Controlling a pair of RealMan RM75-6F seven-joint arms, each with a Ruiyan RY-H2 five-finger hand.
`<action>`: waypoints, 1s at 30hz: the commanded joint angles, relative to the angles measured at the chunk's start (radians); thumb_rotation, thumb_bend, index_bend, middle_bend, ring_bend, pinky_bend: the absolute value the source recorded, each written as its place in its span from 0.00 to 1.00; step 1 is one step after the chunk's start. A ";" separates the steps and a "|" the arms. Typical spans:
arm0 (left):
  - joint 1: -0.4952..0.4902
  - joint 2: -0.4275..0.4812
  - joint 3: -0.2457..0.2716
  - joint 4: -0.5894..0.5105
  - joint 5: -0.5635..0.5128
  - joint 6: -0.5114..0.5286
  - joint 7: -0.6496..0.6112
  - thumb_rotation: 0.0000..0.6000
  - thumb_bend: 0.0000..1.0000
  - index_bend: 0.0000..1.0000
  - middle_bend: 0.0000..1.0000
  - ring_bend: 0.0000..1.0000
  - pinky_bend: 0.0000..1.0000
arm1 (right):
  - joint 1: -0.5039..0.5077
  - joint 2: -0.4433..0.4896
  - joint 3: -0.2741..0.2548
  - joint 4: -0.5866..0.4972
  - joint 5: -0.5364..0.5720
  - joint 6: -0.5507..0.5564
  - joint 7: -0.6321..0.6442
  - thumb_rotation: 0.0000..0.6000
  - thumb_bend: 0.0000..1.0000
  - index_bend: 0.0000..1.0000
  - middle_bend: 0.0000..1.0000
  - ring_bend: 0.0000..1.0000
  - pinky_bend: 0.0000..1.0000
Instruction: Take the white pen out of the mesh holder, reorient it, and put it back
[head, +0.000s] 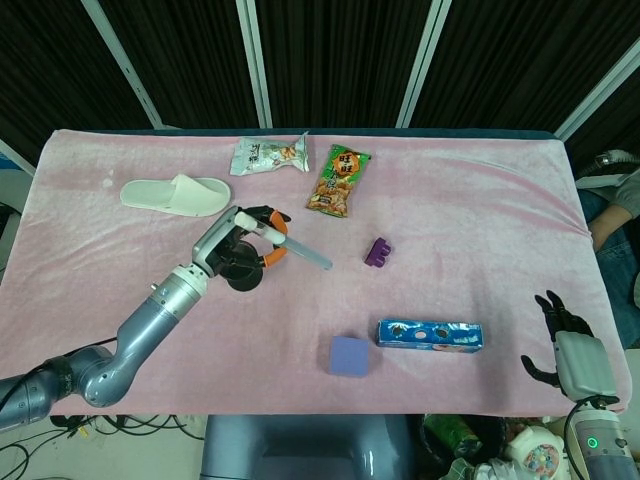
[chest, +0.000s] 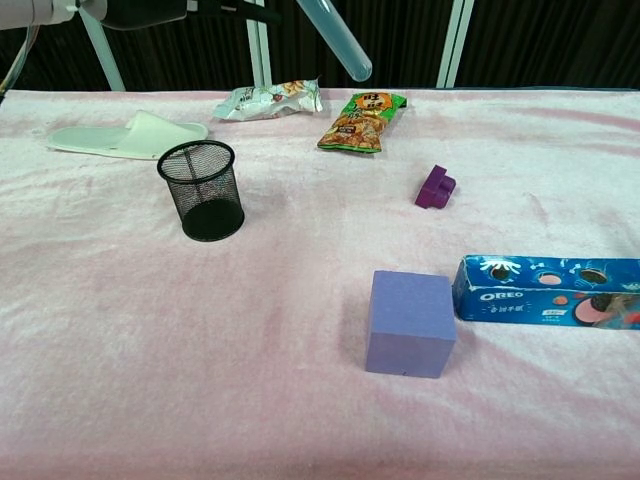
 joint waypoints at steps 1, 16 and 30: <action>0.003 -0.009 0.042 0.062 0.107 0.102 0.231 1.00 0.42 0.67 0.63 0.22 0.25 | 0.000 0.000 0.000 0.000 0.001 0.000 0.000 1.00 0.19 0.00 0.00 0.16 0.17; -0.065 -0.281 0.203 0.534 0.472 0.515 0.876 1.00 0.42 0.67 0.63 0.22 0.26 | 0.000 0.002 0.000 -0.001 0.000 -0.001 0.006 1.00 0.19 0.00 0.00 0.16 0.17; -0.027 -0.202 0.109 0.123 0.191 0.392 0.427 1.00 0.42 0.69 0.65 0.22 0.26 | 0.000 0.002 0.000 0.000 -0.001 -0.001 0.006 1.00 0.19 0.00 0.00 0.16 0.17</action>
